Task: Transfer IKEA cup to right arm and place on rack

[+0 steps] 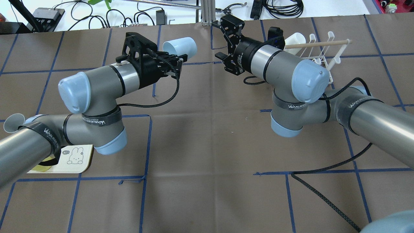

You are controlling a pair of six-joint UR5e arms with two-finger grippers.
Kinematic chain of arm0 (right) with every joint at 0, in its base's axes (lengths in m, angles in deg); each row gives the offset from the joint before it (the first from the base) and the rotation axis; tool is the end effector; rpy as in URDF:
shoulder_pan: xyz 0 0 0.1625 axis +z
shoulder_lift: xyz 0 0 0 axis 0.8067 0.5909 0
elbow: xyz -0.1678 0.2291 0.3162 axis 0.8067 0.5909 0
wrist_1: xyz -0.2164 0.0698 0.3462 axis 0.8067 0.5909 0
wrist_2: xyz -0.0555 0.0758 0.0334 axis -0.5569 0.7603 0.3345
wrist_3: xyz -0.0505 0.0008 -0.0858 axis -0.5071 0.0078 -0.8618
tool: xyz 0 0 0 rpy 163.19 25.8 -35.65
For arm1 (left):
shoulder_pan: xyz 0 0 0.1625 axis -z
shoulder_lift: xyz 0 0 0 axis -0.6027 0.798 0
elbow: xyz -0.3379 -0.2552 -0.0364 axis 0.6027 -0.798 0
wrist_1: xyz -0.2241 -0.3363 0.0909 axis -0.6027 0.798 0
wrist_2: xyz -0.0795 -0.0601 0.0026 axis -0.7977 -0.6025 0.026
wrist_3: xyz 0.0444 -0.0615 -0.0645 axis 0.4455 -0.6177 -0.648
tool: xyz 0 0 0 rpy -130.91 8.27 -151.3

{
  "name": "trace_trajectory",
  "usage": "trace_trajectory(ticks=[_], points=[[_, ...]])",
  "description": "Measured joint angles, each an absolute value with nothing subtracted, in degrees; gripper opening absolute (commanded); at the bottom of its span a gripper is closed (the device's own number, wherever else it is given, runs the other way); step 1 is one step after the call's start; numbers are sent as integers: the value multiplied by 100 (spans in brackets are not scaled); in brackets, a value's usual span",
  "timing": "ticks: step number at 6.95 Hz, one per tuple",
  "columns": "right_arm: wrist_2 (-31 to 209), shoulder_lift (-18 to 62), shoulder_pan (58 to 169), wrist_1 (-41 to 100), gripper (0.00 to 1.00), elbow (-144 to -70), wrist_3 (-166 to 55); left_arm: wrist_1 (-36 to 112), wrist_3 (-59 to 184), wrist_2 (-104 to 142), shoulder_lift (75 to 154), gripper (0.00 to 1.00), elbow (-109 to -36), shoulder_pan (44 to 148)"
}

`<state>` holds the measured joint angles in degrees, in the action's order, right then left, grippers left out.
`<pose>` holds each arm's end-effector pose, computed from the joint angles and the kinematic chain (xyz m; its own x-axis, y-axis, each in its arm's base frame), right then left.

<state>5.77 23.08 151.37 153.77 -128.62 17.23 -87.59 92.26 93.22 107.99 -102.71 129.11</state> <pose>0.2522 -0.5104 0.3541 -0.0584 0.3689 -0.9276 0.8006 0.5724 0.1772 -0.2112 -0.4925 0.3405 -0.7462 0.6553 0.1170 0.2224 0.4110 -0.8841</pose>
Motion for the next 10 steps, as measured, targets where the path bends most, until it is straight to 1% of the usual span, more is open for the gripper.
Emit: trace_trajectory(ticks=[1, 3, 10], points=[[539, 2258, 15156, 15373, 100, -12866, 1718, -8836, 9035, 9638, 10847, 1, -10194, 13184], [520, 2223, 15160, 15357, 100, -12875, 1631, -8911, 8977, 9712, 10879, 1, -10180, 13318], [509, 2011, 15269, 15349, 99, -12856, 1550, -8942, 8928, 9321, 10888, 1, -10193, 13118]])
